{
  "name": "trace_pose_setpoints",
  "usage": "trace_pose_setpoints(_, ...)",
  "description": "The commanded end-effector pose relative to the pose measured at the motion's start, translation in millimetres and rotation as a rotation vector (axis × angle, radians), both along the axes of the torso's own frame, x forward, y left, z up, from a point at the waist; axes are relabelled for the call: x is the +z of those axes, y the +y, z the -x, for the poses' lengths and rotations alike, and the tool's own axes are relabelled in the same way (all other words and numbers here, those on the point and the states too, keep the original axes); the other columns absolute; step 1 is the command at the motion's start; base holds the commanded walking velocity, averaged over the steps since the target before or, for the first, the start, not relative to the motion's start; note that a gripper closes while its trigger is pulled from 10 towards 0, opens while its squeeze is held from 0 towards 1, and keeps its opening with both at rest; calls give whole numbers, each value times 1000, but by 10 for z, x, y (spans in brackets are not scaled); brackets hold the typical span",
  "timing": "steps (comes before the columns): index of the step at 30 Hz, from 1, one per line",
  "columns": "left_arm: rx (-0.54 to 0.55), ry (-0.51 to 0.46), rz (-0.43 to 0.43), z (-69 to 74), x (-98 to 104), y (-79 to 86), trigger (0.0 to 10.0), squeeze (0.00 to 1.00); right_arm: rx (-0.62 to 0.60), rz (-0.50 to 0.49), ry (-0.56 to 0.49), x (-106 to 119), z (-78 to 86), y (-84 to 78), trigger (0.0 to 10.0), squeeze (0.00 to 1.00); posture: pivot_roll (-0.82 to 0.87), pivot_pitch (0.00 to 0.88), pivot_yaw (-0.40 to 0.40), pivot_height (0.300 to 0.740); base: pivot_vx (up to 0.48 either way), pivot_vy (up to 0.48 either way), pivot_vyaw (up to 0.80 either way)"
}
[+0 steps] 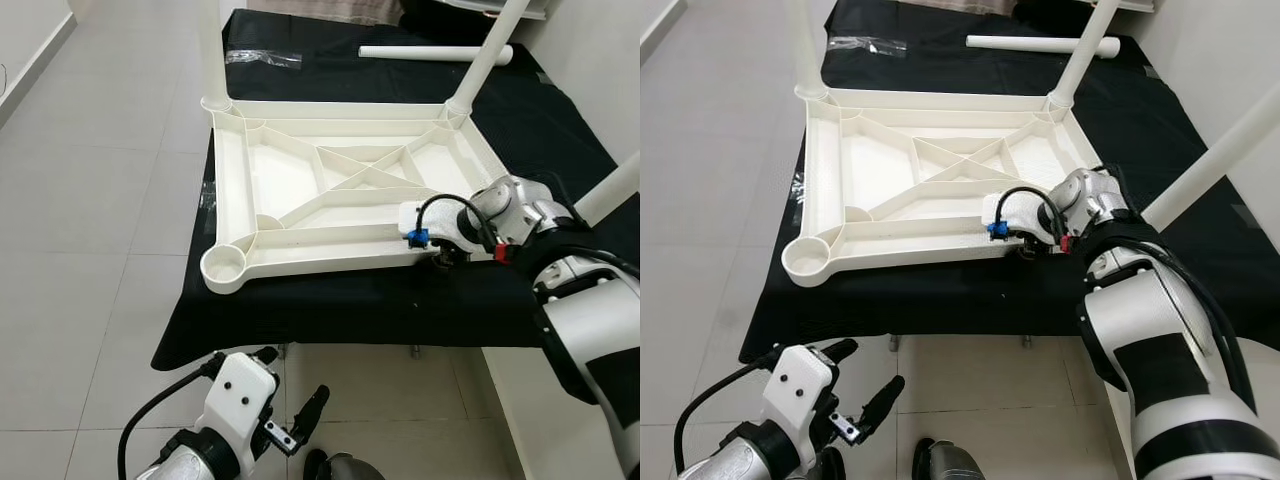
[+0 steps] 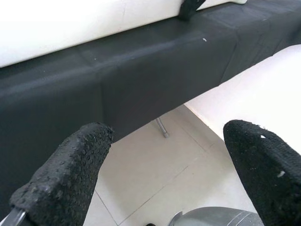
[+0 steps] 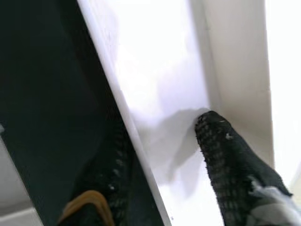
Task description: Building children table
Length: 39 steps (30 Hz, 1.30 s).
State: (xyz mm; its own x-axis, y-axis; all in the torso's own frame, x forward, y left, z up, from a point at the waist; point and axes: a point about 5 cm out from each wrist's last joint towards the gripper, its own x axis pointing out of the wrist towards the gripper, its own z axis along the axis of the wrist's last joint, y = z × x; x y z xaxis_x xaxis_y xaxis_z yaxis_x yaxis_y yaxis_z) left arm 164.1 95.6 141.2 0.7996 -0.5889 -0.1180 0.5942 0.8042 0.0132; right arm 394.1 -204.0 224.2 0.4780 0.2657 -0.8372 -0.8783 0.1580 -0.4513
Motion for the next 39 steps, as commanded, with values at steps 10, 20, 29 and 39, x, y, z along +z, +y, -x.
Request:
trace_pose_setpoints(10,-4,23,9,-38,-78,2,10000,0,133,-120,166,388,156,-169,10000,0,67,165,-127,740,0,0,0)
trace_pose_setpoints(20,16,13,-14,-153,-142,13,10000,0,219,-578,31,797,193,-133,10000,0,57,133,-110,740,0,0,0)
trace_pose_setpoints(29,98,-29,-65,-266,-166,84,10000,0,-17,-1244,-484,639,211,77,10000,0,63,103,-90,740,0,0,0)
trace_pose_setpoints(39,211,-82,-47,-269,-99,123,10000,0,-385,-1396,-682,-410,1129,715,10000,0,98,72,-95,740,0,0,-45)
